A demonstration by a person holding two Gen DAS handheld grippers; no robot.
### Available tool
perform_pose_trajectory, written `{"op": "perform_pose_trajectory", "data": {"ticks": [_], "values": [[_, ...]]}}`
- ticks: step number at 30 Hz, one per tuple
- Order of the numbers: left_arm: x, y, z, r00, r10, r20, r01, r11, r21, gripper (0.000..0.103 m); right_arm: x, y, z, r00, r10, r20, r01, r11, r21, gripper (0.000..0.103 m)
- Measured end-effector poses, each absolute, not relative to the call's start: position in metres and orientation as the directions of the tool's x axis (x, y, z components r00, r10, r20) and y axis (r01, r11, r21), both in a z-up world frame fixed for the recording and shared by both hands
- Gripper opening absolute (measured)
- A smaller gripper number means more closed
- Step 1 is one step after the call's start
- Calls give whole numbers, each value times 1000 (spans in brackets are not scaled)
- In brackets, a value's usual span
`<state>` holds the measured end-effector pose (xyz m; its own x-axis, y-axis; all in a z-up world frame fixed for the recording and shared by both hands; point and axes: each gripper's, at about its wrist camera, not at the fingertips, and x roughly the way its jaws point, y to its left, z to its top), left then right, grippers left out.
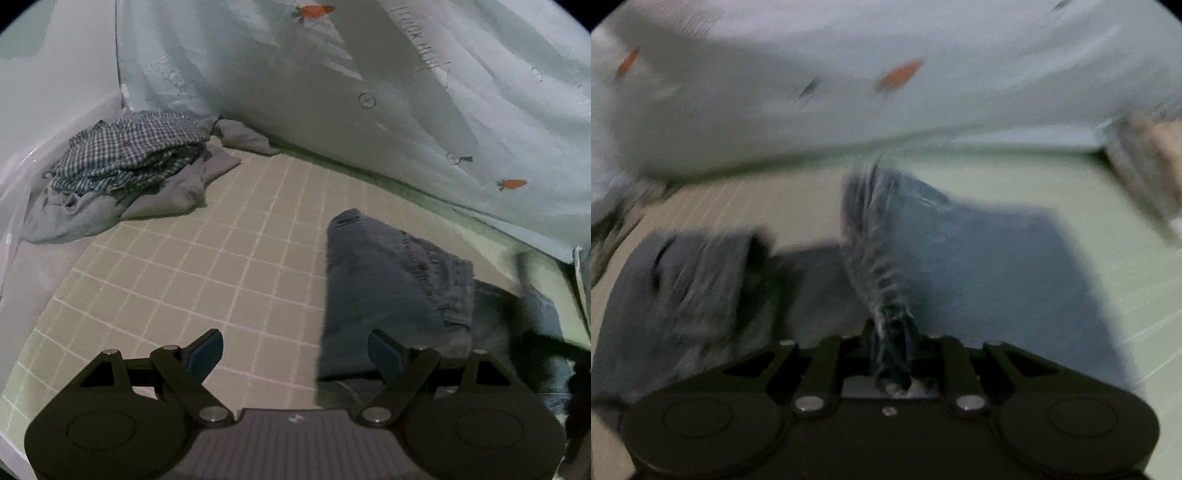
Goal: Fold clothes
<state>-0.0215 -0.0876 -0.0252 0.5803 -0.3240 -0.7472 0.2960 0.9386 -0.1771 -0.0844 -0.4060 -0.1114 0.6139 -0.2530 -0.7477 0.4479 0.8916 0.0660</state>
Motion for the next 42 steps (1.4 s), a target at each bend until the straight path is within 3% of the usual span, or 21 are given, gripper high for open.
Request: {"op": "perform_pose_trajectory", "data": {"ticks": [4, 8, 13, 15, 20, 26, 29, 34, 42], "values": [[-10, -83, -25, 575, -337, -746, 329, 929, -167, 86, -80, -374, -124, 582, -280, -764, 416, 909, -16, 23], [1, -89, -34, 539, -367, -759, 360, 914, -187, 89, -90, -382, -106, 606, -259, -753, 465, 882, 71, 34], [9, -104, -45, 496, -394, -774, 400, 895, -199, 89, -110, -407, -75, 646, -333, -687, 569, 810, 143, 63], [13, -110, -48, 483, -402, -778, 412, 888, -204, 89, -111, -421, -69, 634, -382, -672, 616, 775, 140, 68], [29, -119, -57, 461, -407, -789, 419, 883, -211, 89, -100, -453, -81, 522, -481, -705, 714, 699, 52, 70], [51, -127, -72, 414, -424, -806, 413, 876, -249, 90, -91, -432, -128, 436, -448, -780, 656, 752, -66, 74], [61, -132, -80, 384, -439, -812, 407, 870, -278, 94, -96, -412, -136, 437, -512, -740, 653, 746, -131, 74], [75, -138, -93, 325, -491, -808, 381, 850, -363, 96, -105, -427, -130, 427, -456, -781, 687, 725, -48, 84], [92, -150, -103, 183, -627, -757, 364, 758, -541, 95, -118, -430, -125, 456, -429, -779, 729, 683, 50, 87]]}}
